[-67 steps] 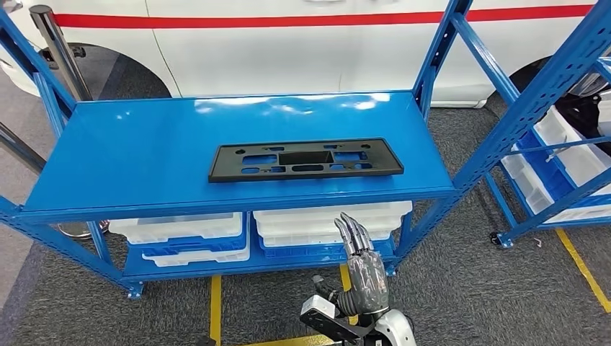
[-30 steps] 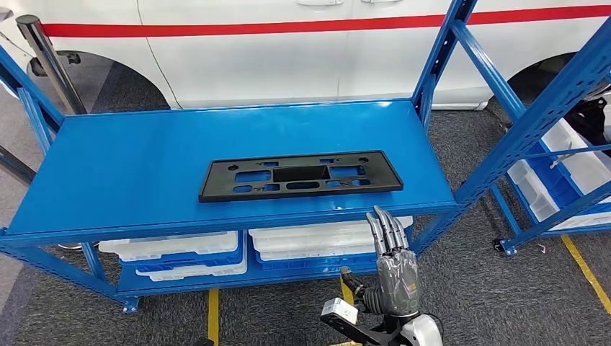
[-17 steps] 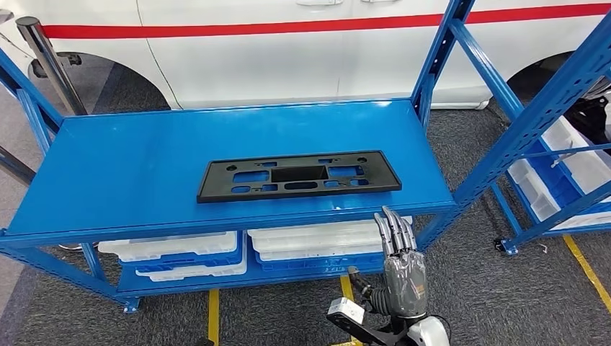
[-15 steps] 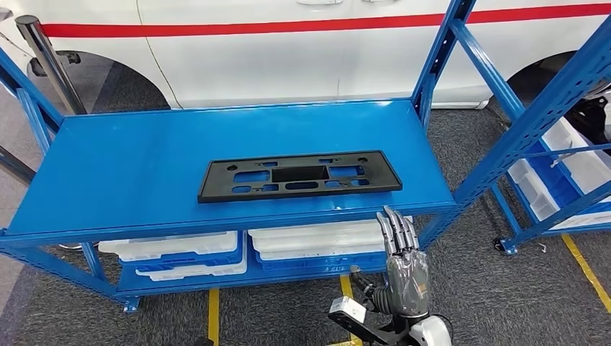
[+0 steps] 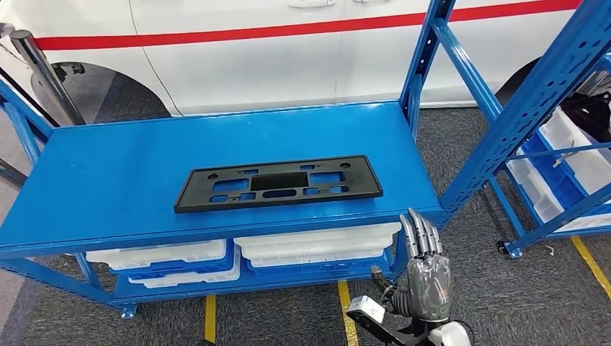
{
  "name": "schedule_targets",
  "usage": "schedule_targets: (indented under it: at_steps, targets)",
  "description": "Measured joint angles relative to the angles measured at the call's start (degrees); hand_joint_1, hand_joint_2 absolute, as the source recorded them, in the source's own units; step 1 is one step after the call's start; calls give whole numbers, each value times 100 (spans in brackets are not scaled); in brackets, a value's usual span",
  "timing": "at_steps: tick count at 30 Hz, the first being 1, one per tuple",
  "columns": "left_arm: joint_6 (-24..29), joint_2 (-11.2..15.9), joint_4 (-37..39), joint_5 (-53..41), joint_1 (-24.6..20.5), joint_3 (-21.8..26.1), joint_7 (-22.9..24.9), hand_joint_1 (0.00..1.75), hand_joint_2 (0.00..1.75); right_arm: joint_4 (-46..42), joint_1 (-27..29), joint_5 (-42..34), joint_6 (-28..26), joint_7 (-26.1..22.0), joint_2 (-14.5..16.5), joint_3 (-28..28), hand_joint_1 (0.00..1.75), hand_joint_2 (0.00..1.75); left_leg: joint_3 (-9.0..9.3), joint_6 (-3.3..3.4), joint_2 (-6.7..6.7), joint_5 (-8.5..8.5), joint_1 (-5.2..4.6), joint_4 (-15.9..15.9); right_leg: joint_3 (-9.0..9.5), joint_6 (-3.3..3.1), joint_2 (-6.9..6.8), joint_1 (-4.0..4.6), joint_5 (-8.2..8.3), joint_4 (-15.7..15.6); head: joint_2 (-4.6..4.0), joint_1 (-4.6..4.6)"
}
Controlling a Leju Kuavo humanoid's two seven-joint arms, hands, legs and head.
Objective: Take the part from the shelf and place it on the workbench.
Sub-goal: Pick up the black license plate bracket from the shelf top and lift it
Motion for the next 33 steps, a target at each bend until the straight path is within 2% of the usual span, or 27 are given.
schedule_targets:
  at_steps: [1, 3, 4, 5, 6, 7, 8, 9, 10, 12, 15, 16, 17, 19, 20, 21, 22, 23, 24, 25, 27, 30, 31, 33]
  targets:
    - [1, 0, -1, -2, -3, 0, -1, 0, 0, -11, 2, 5, -1, 2, -4, -22, 0, 175, -114, -2, 4, -123, 4, 241, 30, -47, -6, 4, -12, -13, 0, -1]
    - [2, 1, -1, -5, -2, 0, -1, 0, 0, -20, 11, 22, 2, 3, -5, -54, 0, 175, -532, 20, 10, -428, -15, 1030, 76, -119, -24, 53, -53, -15, 0, -2]
    - [2, 1, -1, -7, 5, 0, 0, 0, 0, -20, 17, 33, 3, 3, -5, -67, 0, 175, -751, 35, 10, -509, -29, 1384, 100, -147, -27, 83, -75, -14, 0, -1]
    - [2, 1, -1, -9, 14, 0, 1, 0, 0, -19, 22, 42, 5, 3, -5, -79, 0, 175, -897, 59, 10, -487, -47, 1571, 130, -170, -24, 113, -100, -14, 0, -1]
    - [2, 1, -1, -10, 20, 0, 1, 0, 0, -19, 24, 48, 6, 3, -5, -88, 0, 175, -935, 95, 10, -347, -66, 1531, 167, -184, -16, 142, -128, -13, 0, -1]
    - [3, 1, -1, -12, 24, 0, 1, 0, 0, -19, 24, 50, 6, 3, -5, -96, 0, 175, -860, 148, 9, -113, -94, 1268, 214, -190, -8, 167, -159, -13, 0, -1]
    - [3, 2, -1, -13, 24, 0, 1, 0, 0, -19, 24, 51, 6, 3, -5, -100, 0, 175, -719, 222, 7, 132, -130, 878, 256, -191, -2, 182, -196, -15, 0, 0]
    - [3, 7, -1, -13, 21, 0, 1, 0, 0, -19, 23, 51, 6, 3, -5, -102, 0, 175, -569, 287, 9, 300, -163, 524, 290, -179, 2, 203, -235, -13, 0, 5]
    - [3, 10, -1, -13, 13, 0, 1, 0, 0, -19, 22, 52, 6, 3, -5, -103, 0, 175, -446, 333, 10, 382, -190, 252, 308, -161, 4, 211, -268, -11, 0, 8]
    - [2, 16, -1, -13, 3, 0, 2, 0, 0, -19, 20, 56, 6, 3, -5, -107, 0, 175, -348, 364, 13, 349, -222, 64, 317, -106, 4, 211, -306, -21, 0, 13]
    - [12, 6, -1, -17, 12, 0, 6, 0, 0, -28, 17, 64, 6, 3, -9, -121, 0, 175, -242, 396, 9, 339, -183, -87, 334, -11, -11, 204, -385, 34, 0, 16]
    - [16, 3, -1, -20, 8, 0, 8, 0, 0, -32, 15, 64, 7, 3, -11, -128, 0, 175, -189, 414, 13, 339, -162, -141, 256, 26, -17, 197, -475, 213, 0, 21]
    - [16, 3, -1, -22, 5, 0, 9, 0, 0, -34, 19, 64, 7, 3, -14, -136, 0, 175, -146, 432, 18, 328, -155, -170, 91, 59, -21, 171, -599, 516, 0, 26]
    - [12, 3, -1, -23, -6, 0, 10, 0, 0, -31, 30, 64, 9, 3, -17, -143, 0, 175, -84, 451, 22, 276, -151, -179, -375, 127, -28, 124, -819, 1245, 0, 31]
    - [8, 3, -1, -23, -1, 0, 10, 0, 0, -30, 37, 64, 10, 3, -19, -145, 0, 175, -47, 448, 21, 241, -148, -177, -552, 156, -30, 99, -804, 1456, 0, 31]
    - [5, 2, -1, -23, 6, 0, 10, 0, 0, -28, 40, 64, 10, 3, -21, -147, 0, 175, -2, 438, 20, 205, -144, -173, -629, 179, -32, 75, -675, 1464, 0, 31]
    - [4, -1, 0, -23, 14, 0, 11, 0, 0, -28, 41, 64, 10, 3, -21, -150, 0, 175, 52, 423, 18, 162, -136, -167, -589, 197, -38, 55, -433, 1239, 0, 31]
    - [3, -5, 0, -23, 19, 0, 12, 0, 0, -28, 40, 64, 10, 3, -21, -151, 0, 175, 107, 401, 15, 114, -128, -158, -474, 207, -46, 37, -156, 865, 0, 32]
    - [3, -9, 0, -23, 18, 0, 11, 0, 0, -25, 39, 64, 11, 3, -21, -153, 0, 175, 145, 367, 10, 65, -131, -145, -347, 207, -54, 41, 36, 521, 0, 34]
    - [2, -12, 0, -23, 13, 0, 11, 0, 0, -23, 35, 64, 12, 3, -21, -154, 0, 175, 169, 328, 4, 22, -135, -132, -232, 181, -58, 51, 144, 240, 0, 33]
    - [2, -13, -1, -23, 4, 0, 10, 0, 0, -19, 34, 63, 13, 3, -21, -155, 0, 175, 180, 251, -2, -22, -150, -134, -152, 105, -51, 90, 109, 66, 0, 31]
    - [2, -13, -1, -22, -4, 0, 10, 0, 0, -19, 36, 62, 13, 3, -25, -158, 0, 175, 192, 169, 9, -109, -134, -75, -89, -22, -35, 74, 76, -5, 0, 25]
    - [5, -13, -1, -21, -7, 0, 10, 0, 0, -20, 34, 62, 13, 3, -26, -160, 0, 175, 120, 148, 11, -209, -128, 109, -49, -65, -39, 64, 64, -30, 0, 22]
    - [12, -13, -1, -21, -6, 0, 9, 0, 0, -20, 30, 58, 16, 3, -25, -160, 0, 175, -248, 122, 11, -501, -122, 821, 23, -132, -57, 68, 21, -53, 0, 16]
